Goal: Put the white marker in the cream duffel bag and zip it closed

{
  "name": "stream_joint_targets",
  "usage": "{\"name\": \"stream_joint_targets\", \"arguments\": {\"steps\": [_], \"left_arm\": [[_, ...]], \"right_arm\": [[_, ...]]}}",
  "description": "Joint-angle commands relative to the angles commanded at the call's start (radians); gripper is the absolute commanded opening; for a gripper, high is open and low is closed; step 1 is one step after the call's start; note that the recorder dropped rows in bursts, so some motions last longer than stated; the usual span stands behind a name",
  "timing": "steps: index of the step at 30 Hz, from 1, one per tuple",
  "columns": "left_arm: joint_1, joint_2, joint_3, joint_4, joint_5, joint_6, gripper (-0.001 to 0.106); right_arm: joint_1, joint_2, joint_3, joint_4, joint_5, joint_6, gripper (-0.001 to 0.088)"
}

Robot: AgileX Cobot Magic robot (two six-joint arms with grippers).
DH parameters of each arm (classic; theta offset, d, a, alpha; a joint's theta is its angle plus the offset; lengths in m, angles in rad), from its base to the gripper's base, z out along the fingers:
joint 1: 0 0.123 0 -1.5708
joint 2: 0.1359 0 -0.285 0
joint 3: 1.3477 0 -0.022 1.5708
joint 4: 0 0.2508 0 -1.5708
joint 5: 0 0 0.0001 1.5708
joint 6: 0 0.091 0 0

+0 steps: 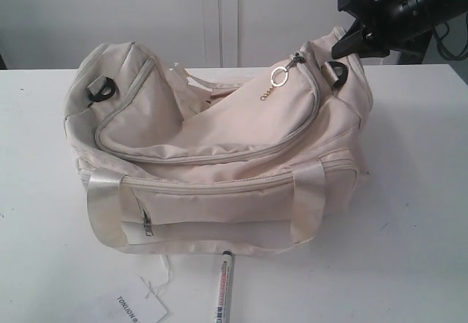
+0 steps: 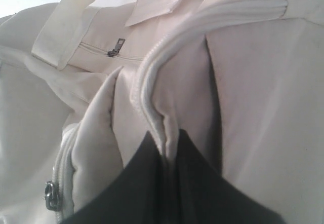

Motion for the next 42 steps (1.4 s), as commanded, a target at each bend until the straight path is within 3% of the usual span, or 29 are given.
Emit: {"name": "stream_joint_targets", "arguments": {"steps": [8, 26, 33, 42], "left_arm": [[0.0, 0.0, -0.016, 0.0, -0.001, 0.0, 0.0], [0.0, 0.005, -0.271, 0.004, 0.318, 0.003, 0.0], [0.0, 0.153, -0.396, 0.009, 0.443, 0.038, 0.0], [0.0, 0.464, -0.559, 0.005, 0.46, 0.116, 0.0]], "right_arm": [[0.0, 0.0, 0.0, 0.0, 0.0, 0.0, 0.003], [0.0, 0.0, 0.0, 0.0, -0.004, 0.0, 0.003], [0.0, 0.0, 0.0, 0.0, -0.004, 0.0, 0.003], [0.0, 0.0, 0.0, 0.0, -0.004, 0.0, 0.003]]}}
